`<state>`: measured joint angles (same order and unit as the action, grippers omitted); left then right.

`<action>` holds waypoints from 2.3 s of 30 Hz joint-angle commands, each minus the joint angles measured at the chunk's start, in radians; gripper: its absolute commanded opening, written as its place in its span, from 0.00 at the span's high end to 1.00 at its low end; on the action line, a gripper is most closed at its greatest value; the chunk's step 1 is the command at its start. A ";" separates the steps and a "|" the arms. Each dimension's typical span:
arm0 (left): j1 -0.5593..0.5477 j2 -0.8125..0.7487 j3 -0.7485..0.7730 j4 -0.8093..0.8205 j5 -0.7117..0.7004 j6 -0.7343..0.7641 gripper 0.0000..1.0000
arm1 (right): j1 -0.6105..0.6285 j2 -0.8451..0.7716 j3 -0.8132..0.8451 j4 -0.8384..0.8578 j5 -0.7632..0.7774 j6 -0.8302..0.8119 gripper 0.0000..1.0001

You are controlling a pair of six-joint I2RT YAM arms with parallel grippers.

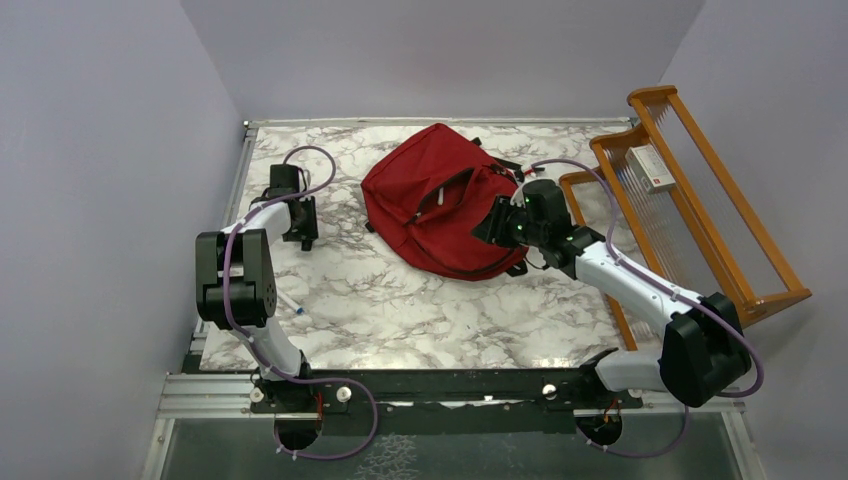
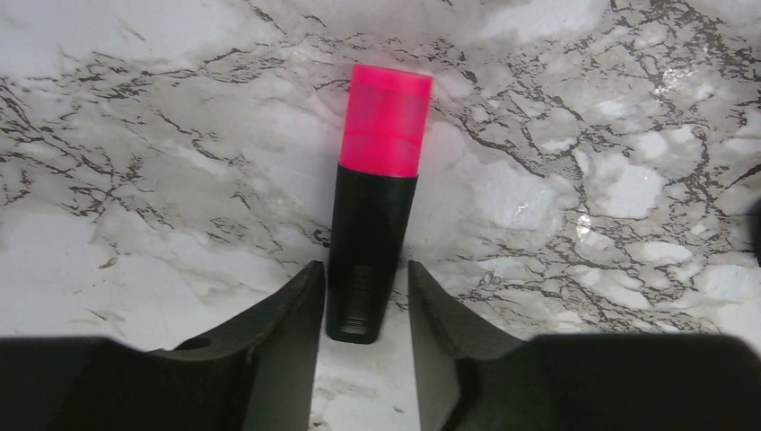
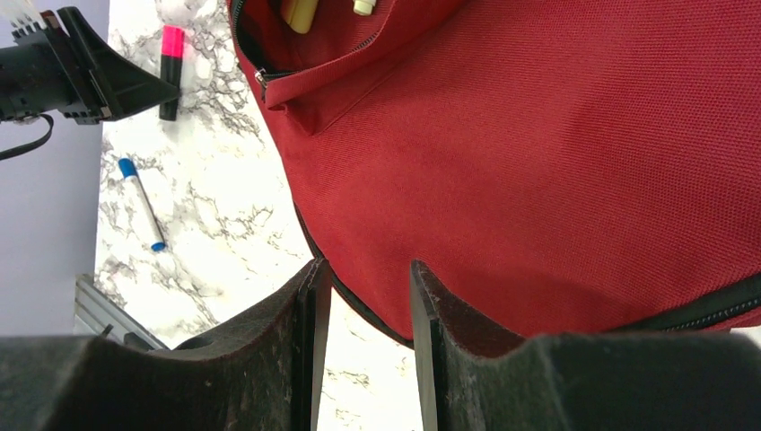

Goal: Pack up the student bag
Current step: Pick up the stationery from the center of the board.

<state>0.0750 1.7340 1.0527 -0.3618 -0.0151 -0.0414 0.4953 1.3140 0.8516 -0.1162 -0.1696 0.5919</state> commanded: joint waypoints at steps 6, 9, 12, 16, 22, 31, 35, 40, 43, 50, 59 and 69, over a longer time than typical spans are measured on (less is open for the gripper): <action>0.006 -0.007 -0.006 -0.015 0.088 0.003 0.71 | -0.009 -0.041 -0.028 -0.005 -0.013 0.023 0.58; 0.004 -0.015 -0.005 -0.020 0.111 -0.003 0.76 | -0.009 -0.046 -0.026 -0.016 -0.006 0.030 0.58; -0.016 -0.050 -0.007 -0.018 0.125 -0.007 0.77 | -0.009 -0.052 -0.037 -0.010 -0.003 0.035 0.58; -0.069 -0.134 -0.003 -0.017 0.166 -0.038 0.78 | -0.009 -0.055 -0.039 -0.007 0.009 0.055 0.58; -0.233 -0.264 0.019 -0.001 0.205 -0.081 0.78 | -0.009 -0.076 -0.044 0.035 0.020 0.134 0.58; -0.545 -0.385 0.017 0.226 0.336 -0.250 0.78 | -0.008 -0.131 -0.101 0.314 -0.060 0.284 0.55; -0.641 -0.344 0.030 0.266 0.330 -0.274 0.79 | -0.006 -0.134 -0.073 0.322 -0.069 0.284 0.54; -0.721 -0.293 0.050 0.302 0.321 -0.279 0.79 | -0.001 -0.123 -0.065 0.323 -0.059 0.300 0.53; -0.750 -0.283 0.056 0.328 0.313 -0.283 0.79 | 0.000 -0.126 -0.074 0.305 -0.019 0.311 0.53; -0.793 -0.258 0.066 0.348 0.328 -0.295 0.79 | 0.000 -0.112 -0.091 0.308 0.002 0.319 0.53; -0.805 -0.251 0.079 0.358 0.326 -0.301 0.79 | 0.000 -0.062 -0.079 0.312 -0.028 0.317 0.61; -0.808 -0.251 0.069 0.381 0.340 -0.290 0.71 | 0.000 -0.067 -0.109 0.355 -0.041 0.345 0.96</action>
<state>-0.7242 1.4834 1.0916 -0.0364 0.2951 -0.3355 0.4953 1.2503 0.7547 0.1879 -0.1997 0.9306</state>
